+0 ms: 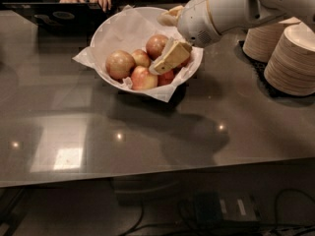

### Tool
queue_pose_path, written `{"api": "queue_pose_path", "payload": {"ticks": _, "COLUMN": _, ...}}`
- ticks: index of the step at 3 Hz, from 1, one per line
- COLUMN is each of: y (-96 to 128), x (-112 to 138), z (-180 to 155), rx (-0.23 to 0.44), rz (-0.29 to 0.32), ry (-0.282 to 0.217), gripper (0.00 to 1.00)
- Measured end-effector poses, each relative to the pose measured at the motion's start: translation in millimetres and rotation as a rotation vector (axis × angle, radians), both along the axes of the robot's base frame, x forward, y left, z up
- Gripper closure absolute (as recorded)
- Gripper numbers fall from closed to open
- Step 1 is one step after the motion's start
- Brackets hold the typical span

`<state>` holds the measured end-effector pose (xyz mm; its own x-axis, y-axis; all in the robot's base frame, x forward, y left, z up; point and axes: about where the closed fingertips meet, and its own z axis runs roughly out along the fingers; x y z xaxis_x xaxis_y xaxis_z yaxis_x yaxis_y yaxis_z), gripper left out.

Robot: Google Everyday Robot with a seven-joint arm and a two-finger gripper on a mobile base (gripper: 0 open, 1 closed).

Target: Pick apple from white bowl

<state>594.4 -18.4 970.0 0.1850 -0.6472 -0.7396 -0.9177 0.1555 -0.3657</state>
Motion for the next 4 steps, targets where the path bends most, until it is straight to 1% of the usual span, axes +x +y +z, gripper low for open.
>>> {"api": "queue_pose_path", "payload": {"ticks": 1, "y": 17.3, "x": 1.4, "z": 0.8, "rx": 0.033, "rz": 0.055, "ry": 0.020, "gripper": 0.29}}
{"api": "queue_pose_path", "payload": {"ticks": 2, "y": 28.8, "x": 1.3, "z": 1.3, "rx": 0.050, "rz": 0.091, "ry": 0.031, "gripper": 0.32}}
{"api": "queue_pose_path", "payload": {"ticks": 3, "y": 42.3, "x": 1.6, "z": -2.9, "rx": 0.057, "rz": 0.129, "ry": 0.044, "gripper": 0.32}}
{"api": "queue_pose_path", "payload": {"ticks": 4, "y": 55.3, "x": 6.1, "z": -16.7, "rx": 0.040, "rz": 0.153, "ry": 0.065, "gripper": 0.38}}
